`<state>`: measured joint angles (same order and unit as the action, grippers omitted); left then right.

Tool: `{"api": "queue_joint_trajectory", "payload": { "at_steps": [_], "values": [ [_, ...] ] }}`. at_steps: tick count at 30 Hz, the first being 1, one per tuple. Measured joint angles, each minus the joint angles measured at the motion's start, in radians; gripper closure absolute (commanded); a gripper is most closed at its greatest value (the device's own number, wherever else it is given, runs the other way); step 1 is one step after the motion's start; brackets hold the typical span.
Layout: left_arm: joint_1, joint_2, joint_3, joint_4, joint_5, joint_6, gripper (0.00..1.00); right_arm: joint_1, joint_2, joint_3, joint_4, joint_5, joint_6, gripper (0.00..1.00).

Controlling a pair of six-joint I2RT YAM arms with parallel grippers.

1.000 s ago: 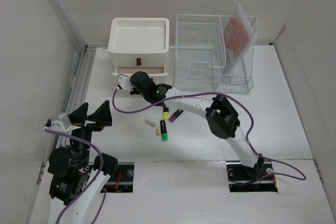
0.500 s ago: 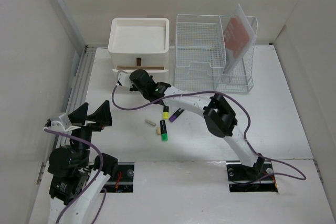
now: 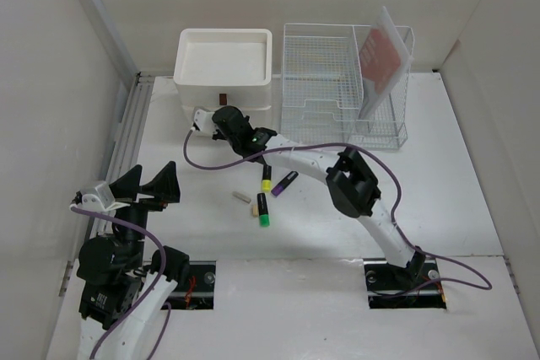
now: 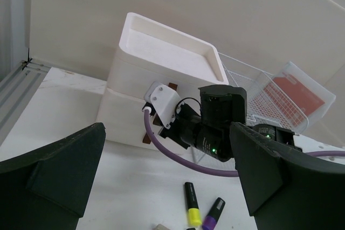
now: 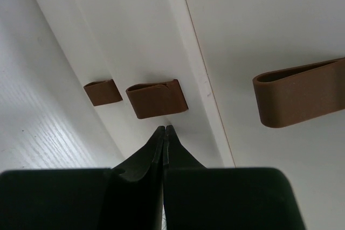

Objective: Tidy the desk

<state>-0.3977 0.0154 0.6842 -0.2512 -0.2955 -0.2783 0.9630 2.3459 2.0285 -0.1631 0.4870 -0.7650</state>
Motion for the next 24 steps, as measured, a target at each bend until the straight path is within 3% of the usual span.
{"api": "queue_joint_trajectory", "payload": {
  "at_steps": [24],
  "values": [
    [0.0,0.0,0.0,0.0,-0.001,0.0,0.0,-0.018,0.032,0.015,0.016,-0.005,-0.021,1.0]
  ]
}}
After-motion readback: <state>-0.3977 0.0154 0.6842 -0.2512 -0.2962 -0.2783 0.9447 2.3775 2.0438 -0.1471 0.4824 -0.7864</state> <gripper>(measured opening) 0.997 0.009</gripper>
